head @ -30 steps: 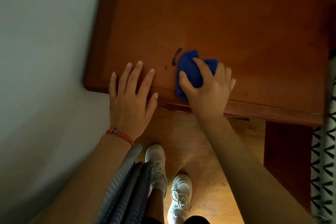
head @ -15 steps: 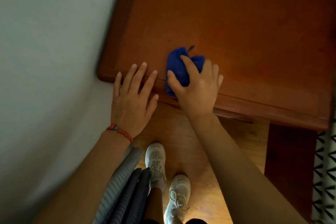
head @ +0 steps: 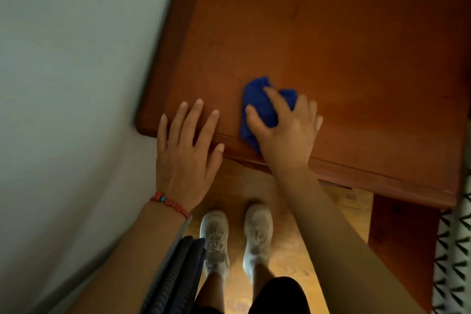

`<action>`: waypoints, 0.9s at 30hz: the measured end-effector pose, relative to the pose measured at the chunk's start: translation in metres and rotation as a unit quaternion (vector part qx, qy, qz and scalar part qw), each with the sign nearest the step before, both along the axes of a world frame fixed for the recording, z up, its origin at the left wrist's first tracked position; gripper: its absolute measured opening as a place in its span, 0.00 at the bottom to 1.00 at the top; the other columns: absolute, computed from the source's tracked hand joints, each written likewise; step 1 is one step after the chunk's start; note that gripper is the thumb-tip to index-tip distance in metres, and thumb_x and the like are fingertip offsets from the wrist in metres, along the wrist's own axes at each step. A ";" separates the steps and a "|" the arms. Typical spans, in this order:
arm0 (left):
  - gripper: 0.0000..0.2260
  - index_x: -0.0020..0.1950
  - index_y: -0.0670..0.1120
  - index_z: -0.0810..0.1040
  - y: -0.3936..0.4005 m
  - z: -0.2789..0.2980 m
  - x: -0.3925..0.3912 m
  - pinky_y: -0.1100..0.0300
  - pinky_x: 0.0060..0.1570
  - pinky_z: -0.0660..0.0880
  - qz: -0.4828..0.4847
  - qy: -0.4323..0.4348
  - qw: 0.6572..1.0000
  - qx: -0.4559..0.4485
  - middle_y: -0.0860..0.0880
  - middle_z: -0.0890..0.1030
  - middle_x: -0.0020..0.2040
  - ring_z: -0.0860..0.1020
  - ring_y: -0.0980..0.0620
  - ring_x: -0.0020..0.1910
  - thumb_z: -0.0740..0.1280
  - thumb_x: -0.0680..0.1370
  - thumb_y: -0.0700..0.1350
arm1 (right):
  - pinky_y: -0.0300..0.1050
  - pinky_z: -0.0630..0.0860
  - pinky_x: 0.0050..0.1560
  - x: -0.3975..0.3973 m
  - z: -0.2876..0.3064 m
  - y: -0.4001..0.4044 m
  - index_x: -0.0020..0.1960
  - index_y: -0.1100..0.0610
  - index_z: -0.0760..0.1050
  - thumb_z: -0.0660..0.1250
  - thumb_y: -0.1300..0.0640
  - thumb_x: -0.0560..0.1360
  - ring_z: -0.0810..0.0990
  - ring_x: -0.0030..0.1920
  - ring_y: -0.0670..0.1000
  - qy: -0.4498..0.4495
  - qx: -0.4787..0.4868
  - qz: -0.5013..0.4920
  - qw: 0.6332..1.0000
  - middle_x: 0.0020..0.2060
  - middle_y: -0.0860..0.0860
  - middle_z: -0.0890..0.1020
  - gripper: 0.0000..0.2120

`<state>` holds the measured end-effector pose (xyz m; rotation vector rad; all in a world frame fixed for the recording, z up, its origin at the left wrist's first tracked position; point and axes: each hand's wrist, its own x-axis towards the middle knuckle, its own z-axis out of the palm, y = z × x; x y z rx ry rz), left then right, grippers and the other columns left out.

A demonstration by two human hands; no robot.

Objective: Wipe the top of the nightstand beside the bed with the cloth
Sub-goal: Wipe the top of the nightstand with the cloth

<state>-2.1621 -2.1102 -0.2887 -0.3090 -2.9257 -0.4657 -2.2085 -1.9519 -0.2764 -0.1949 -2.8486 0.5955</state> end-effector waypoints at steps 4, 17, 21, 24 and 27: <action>0.21 0.69 0.43 0.67 0.012 0.002 -0.020 0.41 0.67 0.55 -0.011 0.001 1.000 0.006 0.38 0.68 0.69 0.61 0.40 0.69 0.56 0.78 0.50 | 0.54 0.67 0.46 -0.046 -0.002 0.010 0.58 0.54 0.77 0.59 0.40 0.70 0.74 0.47 0.62 -0.002 -0.008 -0.024 1.000 0.48 0.62 0.77 0.24; 0.21 0.69 0.46 0.65 0.037 -0.001 -0.052 0.44 0.67 0.53 0.026 -0.057 0.998 0.001 0.40 0.68 0.69 0.61 0.41 0.69 0.56 0.77 0.51 | 0.52 0.65 0.47 -0.135 -0.004 0.021 0.59 0.54 0.76 0.62 0.40 0.71 0.73 0.48 0.61 -0.002 -0.017 0.007 1.000 0.49 0.61 0.77 0.24; 0.21 0.69 0.46 0.65 0.046 0.003 -0.062 0.43 0.67 0.53 0.051 -0.061 0.997 0.004 0.40 0.69 0.68 0.62 0.41 0.68 0.56 0.77 0.51 | 0.49 0.63 0.44 -0.087 -0.002 0.027 0.58 0.54 0.76 0.61 0.41 0.71 0.70 0.44 0.57 0.001 -0.016 0.054 0.998 0.44 0.60 0.77 0.23; 0.21 0.69 0.46 0.64 0.056 0.008 -0.089 0.43 0.67 0.54 0.041 -0.058 0.998 0.001 0.40 0.68 0.69 0.62 0.42 0.69 0.55 0.78 0.51 | 0.46 0.59 0.41 -0.088 -0.001 0.039 0.56 0.55 0.78 0.62 0.41 0.71 0.67 0.42 0.54 -0.005 0.000 0.126 0.992 0.40 0.58 0.77 0.22; 0.21 0.70 0.46 0.64 0.062 0.010 -0.119 0.43 0.68 0.53 0.055 -0.066 0.996 0.001 0.40 0.68 0.69 0.60 0.42 0.70 0.55 0.78 0.51 | 0.48 0.62 0.44 -0.157 -0.002 0.041 0.57 0.55 0.77 0.61 0.41 0.71 0.71 0.44 0.58 0.006 0.000 0.117 0.993 0.43 0.59 0.77 0.23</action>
